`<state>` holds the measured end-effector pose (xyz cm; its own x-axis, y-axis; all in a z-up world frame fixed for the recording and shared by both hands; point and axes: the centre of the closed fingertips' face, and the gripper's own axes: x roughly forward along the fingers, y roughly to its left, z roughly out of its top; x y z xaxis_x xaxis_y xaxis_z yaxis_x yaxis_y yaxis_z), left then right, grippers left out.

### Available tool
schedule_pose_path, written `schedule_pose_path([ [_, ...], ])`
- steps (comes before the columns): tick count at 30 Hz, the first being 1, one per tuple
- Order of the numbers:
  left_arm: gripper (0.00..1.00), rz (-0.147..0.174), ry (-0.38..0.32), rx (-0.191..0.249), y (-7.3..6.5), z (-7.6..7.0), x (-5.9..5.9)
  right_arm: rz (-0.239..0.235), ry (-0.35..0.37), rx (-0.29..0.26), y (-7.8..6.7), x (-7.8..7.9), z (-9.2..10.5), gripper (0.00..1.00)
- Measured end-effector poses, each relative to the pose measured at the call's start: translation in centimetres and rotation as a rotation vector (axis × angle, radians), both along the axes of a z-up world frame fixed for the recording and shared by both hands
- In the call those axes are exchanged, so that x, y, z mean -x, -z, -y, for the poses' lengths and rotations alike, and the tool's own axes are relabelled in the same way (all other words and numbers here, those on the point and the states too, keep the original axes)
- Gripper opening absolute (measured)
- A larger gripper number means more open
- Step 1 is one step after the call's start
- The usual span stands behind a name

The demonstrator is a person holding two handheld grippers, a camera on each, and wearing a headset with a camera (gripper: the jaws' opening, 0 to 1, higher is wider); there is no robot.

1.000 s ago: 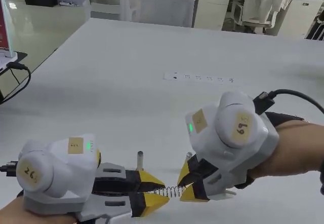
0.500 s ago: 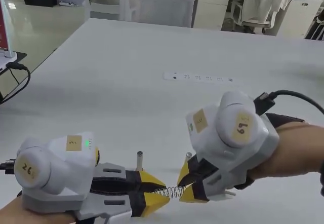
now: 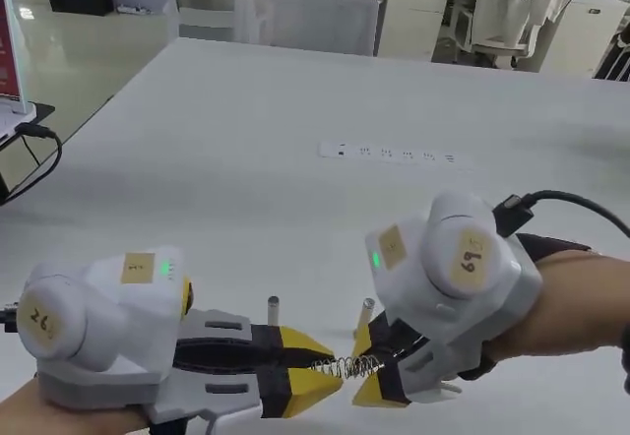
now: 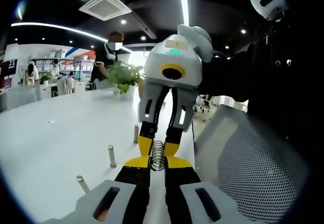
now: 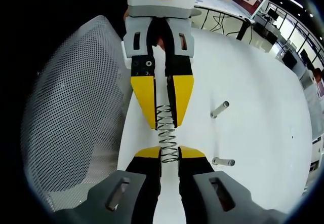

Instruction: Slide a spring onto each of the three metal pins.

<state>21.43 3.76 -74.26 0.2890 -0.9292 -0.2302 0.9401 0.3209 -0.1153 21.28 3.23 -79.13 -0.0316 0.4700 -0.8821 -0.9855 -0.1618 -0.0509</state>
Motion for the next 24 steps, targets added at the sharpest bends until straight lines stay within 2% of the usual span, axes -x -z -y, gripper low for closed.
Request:
schedule_pose_path([
  [7,0.02,0.001,0.000,-0.012,0.2,0.0,0.1,0.006,-0.002,-0.011,-0.2,0.0,-0.1,0.10],
  [15,0.02,0.004,0.003,-0.035,0.8,-0.1,0.1,0.006,-0.003,-0.038,-1.4,0.1,-0.4,0.10],
  [24,0.03,0.007,0.026,-0.071,1.6,0.1,0.6,-0.020,-0.018,-0.045,-2.0,0.9,-0.9,0.09],
])
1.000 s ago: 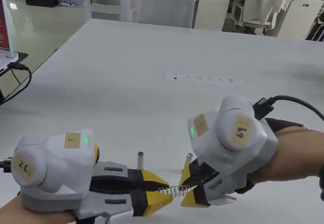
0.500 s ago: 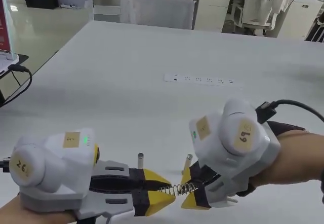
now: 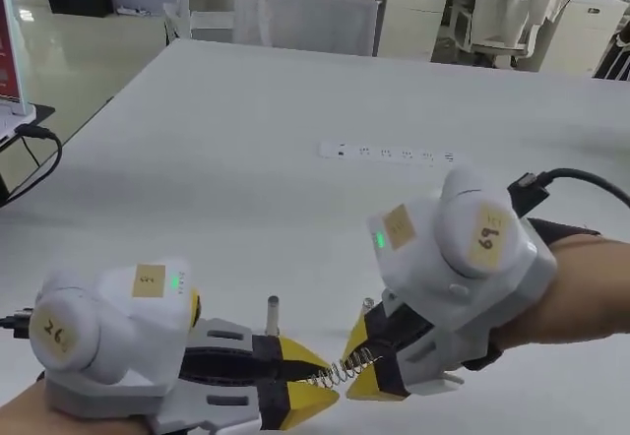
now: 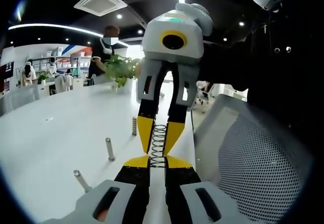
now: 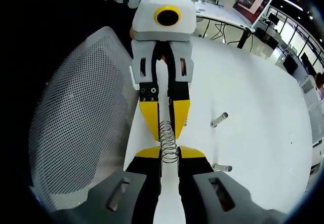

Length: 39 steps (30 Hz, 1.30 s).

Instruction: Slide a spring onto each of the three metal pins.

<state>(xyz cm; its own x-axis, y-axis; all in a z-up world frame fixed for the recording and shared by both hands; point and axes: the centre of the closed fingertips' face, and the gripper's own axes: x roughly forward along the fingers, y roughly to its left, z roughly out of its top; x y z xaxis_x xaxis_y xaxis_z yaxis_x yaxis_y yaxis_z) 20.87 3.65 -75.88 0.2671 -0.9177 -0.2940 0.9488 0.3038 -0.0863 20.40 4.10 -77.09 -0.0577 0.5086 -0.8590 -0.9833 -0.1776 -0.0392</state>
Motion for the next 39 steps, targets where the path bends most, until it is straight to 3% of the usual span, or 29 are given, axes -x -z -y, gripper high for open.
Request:
schedule_pose_path([
  [18,0.03,0.036,0.036,-0.030,0.3,0.4,0.4,-0.017,-0.024,-0.006,-1.1,0.9,-0.7,0.09],
  [31,0.03,0.032,0.042,-0.031,0.4,0.6,0.5,-0.017,-0.032,-0.005,-1.4,1.2,-1.1,0.09],
  [39,0.07,0.022,0.042,-0.057,1.0,0.7,0.6,-0.011,-0.026,0.005,-1.4,1.1,-0.9,0.09],
])
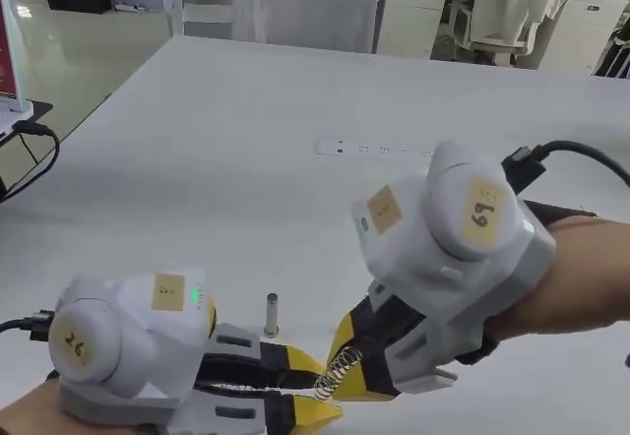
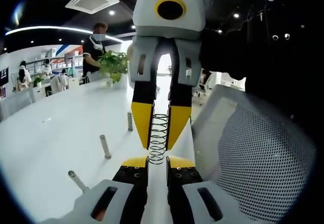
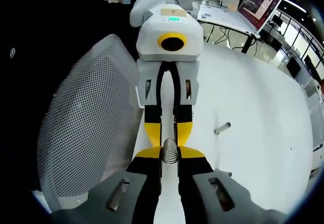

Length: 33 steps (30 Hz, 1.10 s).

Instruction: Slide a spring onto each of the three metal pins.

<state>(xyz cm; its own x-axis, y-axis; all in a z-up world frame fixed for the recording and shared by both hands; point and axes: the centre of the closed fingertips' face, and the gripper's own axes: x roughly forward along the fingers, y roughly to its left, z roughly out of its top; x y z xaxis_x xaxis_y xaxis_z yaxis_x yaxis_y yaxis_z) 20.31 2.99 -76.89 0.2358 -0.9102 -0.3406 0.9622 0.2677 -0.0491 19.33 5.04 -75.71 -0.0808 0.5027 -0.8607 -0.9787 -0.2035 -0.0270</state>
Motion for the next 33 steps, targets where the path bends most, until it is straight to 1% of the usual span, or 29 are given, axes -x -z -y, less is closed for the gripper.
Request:
schedule_pose_path([
  [3,0.10,-0.002,-0.006,-0.004,0.1,0.0,-0.1,0.000,0.003,0.000,0.0,-0.1,0.1,0.09],
  [12,0.15,-0.015,-0.024,0.002,0.4,-0.4,-0.3,0.008,0.016,0.014,0.0,-0.5,0.7,0.09],
  [17,0.17,-0.019,-0.039,0.005,0.5,-0.8,-0.4,0.017,0.033,0.030,0.2,-1.1,1.4,0.09],
  [21,0.19,-0.024,-0.050,0.006,0.6,-1.0,-0.5,0.020,0.049,0.033,0.1,-1.5,1.9,0.09],
  [22,0.19,-0.024,-0.052,0.005,0.7,-1.1,-0.5,0.027,0.058,0.041,0.2,-1.8,2.2,0.09],
  [30,0.24,-0.043,-0.094,0.008,1.2,-2.2,-0.8,0.037,0.104,0.044,0.0,-2.9,3.5,0.09],
  [33,0.27,-0.043,-0.112,0.010,1.2,-2.6,-0.9,0.045,0.120,0.045,-0.1,-3.3,3.9,0.09],
])
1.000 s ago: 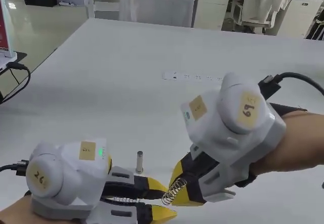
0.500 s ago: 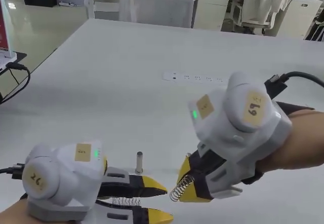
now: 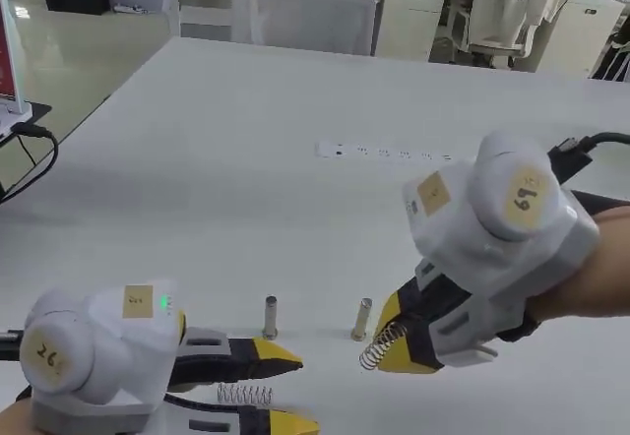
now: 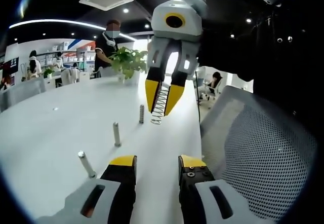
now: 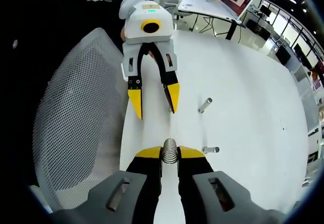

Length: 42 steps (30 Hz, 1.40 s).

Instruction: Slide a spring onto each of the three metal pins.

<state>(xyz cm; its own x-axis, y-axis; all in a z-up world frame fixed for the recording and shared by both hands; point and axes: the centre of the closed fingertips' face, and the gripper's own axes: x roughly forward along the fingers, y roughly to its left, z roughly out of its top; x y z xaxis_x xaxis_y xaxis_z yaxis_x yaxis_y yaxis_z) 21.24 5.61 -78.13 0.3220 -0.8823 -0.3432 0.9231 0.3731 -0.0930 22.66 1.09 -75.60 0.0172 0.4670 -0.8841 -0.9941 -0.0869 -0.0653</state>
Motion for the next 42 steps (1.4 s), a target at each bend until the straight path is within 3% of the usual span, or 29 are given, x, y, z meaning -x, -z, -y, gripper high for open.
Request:
schedule_pose_path([
  [14,0.38,-0.011,-0.095,0.002,0.6,-2.4,-0.6,0.031,0.055,0.014,-0.7,-2.1,1.8,0.09],
  [21,0.41,-0.014,-0.135,0.001,0.8,-3.4,-0.9,0.070,0.096,0.046,-1.5,-4.3,3.1,0.09],
  [35,0.44,-0.013,-0.166,0.002,0.8,-4.2,-1.1,0.105,0.086,0.095,-1.9,-6.5,2.7,0.09],
  [42,0.45,-0.014,-0.179,0.003,0.9,-4.3,-1.0,0.116,0.068,0.131,-0.9,-7.3,2.0,0.09],
])
